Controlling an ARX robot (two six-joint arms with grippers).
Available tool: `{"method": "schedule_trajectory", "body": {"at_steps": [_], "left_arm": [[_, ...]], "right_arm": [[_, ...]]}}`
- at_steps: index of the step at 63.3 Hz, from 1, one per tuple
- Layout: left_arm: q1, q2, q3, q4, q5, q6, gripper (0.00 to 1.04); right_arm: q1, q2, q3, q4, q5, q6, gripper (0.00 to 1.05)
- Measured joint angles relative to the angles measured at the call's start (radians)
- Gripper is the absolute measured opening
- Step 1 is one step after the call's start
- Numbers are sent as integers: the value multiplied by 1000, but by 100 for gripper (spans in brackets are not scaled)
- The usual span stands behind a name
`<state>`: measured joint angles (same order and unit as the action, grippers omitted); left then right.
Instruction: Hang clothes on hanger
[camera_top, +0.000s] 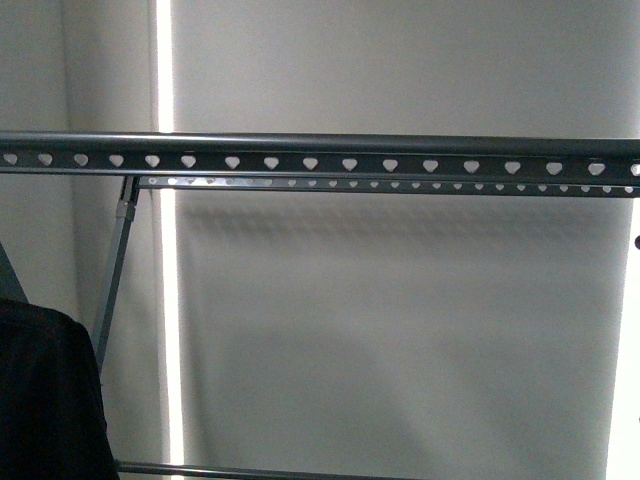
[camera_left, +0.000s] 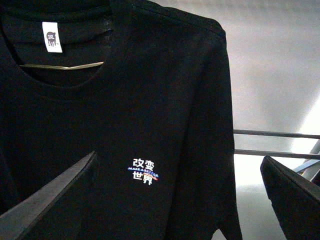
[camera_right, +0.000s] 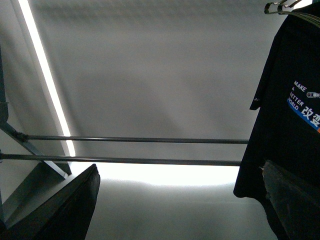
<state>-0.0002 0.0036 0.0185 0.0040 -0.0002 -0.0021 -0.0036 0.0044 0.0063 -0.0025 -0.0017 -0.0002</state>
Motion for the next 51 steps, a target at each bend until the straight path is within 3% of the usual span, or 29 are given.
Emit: {"method": "schedule_trajectory", "body": {"at_steps": [27,31,35,42,46,51], "left_arm": [[0,0,0,0,1,0,98],[16,34,19,-62,130,-45,98],[-9,108,35,-60,149,-87,98],[-101,297,122,-15,-20,-165,98],[-151,461,229,12,-209,-239,98],[-194,621,348,60,-362,-294,98]], "right_arm": [[0,0,0,0,0,0,97],[0,0,0,0,0,0,97],[0,0,0,0,-2,0,97],[0,0,0,0,-1,0,97],[0,0,0,0,0,0,97],[0,0,0,0,-1,0,97]]}}
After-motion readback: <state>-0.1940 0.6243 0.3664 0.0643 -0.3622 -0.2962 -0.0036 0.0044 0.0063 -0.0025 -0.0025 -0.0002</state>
